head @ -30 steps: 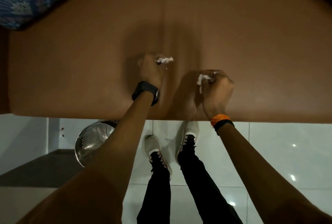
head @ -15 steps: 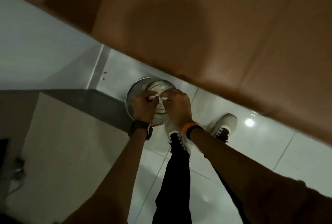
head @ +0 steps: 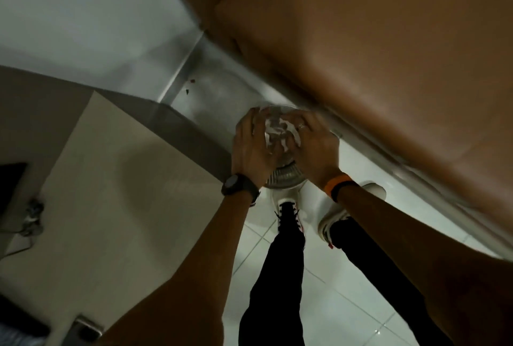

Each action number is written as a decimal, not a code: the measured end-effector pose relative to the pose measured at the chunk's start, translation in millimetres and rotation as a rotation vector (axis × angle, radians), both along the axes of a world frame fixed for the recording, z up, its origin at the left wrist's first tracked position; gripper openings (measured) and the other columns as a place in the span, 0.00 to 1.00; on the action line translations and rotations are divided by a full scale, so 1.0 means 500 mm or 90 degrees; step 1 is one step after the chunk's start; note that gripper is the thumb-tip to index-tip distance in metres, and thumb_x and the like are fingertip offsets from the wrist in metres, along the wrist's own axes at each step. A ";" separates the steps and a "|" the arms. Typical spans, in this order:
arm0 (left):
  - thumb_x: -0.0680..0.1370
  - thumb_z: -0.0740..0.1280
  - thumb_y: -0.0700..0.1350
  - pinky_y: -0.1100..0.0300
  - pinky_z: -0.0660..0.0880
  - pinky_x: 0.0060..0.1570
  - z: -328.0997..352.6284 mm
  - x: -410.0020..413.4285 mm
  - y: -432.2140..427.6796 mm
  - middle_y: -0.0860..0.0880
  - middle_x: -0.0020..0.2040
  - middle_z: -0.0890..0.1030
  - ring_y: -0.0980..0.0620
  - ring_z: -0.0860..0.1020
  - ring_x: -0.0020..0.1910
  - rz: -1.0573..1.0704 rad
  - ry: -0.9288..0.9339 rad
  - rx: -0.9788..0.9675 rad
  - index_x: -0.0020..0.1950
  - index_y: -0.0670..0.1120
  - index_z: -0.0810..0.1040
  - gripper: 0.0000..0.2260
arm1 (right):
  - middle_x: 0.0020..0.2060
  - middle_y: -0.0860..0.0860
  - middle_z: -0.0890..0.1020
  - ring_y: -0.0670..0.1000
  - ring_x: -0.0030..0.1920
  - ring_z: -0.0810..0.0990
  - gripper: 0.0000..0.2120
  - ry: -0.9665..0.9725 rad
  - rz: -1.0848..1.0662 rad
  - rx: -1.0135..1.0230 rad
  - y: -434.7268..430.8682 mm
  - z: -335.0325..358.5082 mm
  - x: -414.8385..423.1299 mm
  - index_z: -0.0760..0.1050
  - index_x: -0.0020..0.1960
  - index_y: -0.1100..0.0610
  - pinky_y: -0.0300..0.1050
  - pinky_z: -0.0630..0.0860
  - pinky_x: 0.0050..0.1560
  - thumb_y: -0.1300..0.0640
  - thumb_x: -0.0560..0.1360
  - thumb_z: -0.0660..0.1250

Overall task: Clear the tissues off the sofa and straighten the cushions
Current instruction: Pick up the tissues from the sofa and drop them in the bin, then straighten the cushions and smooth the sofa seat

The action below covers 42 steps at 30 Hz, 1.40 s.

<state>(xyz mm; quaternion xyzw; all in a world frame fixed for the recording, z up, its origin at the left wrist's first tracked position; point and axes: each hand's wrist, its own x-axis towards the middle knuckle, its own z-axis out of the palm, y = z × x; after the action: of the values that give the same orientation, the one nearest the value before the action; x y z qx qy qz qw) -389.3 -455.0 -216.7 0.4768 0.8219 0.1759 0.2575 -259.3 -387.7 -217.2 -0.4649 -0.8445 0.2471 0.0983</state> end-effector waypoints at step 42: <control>0.74 0.75 0.50 0.45 0.69 0.74 0.376 0.153 0.980 0.53 0.77 0.67 0.53 0.68 0.74 0.017 -0.473 0.282 0.78 0.55 0.56 0.39 | 0.75 0.45 0.70 0.43 0.72 0.74 0.43 0.571 -0.450 -0.200 0.799 0.326 0.414 0.50 0.81 0.45 0.39 0.76 0.69 0.53 0.76 0.75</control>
<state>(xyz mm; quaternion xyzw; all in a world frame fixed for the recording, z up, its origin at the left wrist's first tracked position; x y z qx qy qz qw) -312.8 34.8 -28.8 0.4145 0.6217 0.5110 0.4249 -52.3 11.8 -54.3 -0.5768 -0.4679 0.4939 0.4521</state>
